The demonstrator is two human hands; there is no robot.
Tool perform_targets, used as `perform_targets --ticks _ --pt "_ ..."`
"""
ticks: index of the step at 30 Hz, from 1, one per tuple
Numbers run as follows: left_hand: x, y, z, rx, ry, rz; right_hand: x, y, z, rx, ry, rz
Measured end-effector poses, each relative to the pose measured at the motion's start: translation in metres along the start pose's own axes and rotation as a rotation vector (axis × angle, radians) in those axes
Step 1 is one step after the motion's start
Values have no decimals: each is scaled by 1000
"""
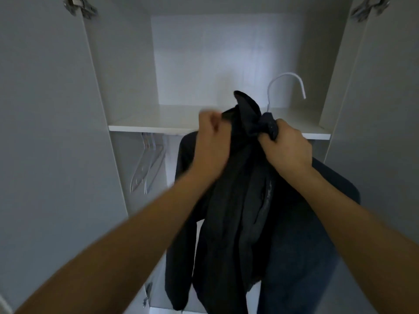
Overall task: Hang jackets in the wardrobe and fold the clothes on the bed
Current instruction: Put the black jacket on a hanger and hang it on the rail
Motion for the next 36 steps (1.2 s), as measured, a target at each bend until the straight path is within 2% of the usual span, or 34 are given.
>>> perform_targets --ticks 1,2,4,6,7,10,12,15,17,19,22,27,30,33,36 --pt "7 -31 -26 -90 -13 113 -2 0 2 -45 17 26" --pt "11 -65 -52 -78 -88 212 -3 -1 3 -87 24 53" --pt "15 -129 -93 133 -268 428 -6 -3 3 -149 13 106" --pt "19 -171 -119 404 -333 534 -7 -4 0 -182 4 148" --pt "20 -182 -126 444 -350 565 -8 -4 -3 -195 4 162" --pt "17 -200 -135 303 -419 770 -10 -3 -12 -233 20 223" --pt "18 -210 -135 306 -333 842 -10 -2 -18 -236 34 247" --pt "35 -213 -126 484 -66 632 -4 10 -27 -233 47 251" --pt "53 -208 -111 533 100 506 1 28 -37 -233 81 242" --pt "71 -195 -91 434 165 454 3 48 -51 -230 164 171" --pt "81 -168 -61 78 94 554 -4 65 -75 -158 185 -22" --pt "58 -107 -32 -412 -371 780 -22 79 -121 -5 -62 -40" --pt "45 -91 -28 -486 -582 913 -26 87 -134 -46 -176 86" --pt "30 -87 -28 -493 -618 889 -25 79 -137 -209 -391 303" --pt "14 -82 -29 -448 -627 839 -28 64 -142 -147 -536 232"
Point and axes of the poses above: each hand's wrist, its own z-axis towards the middle knuckle, its own x-axis out of the back of the hand, y = z × x, the point moved 2 cm from there along z, towards the middle knuckle, and after that the axes turned 8 degrees about y, right-handed, at the moved point
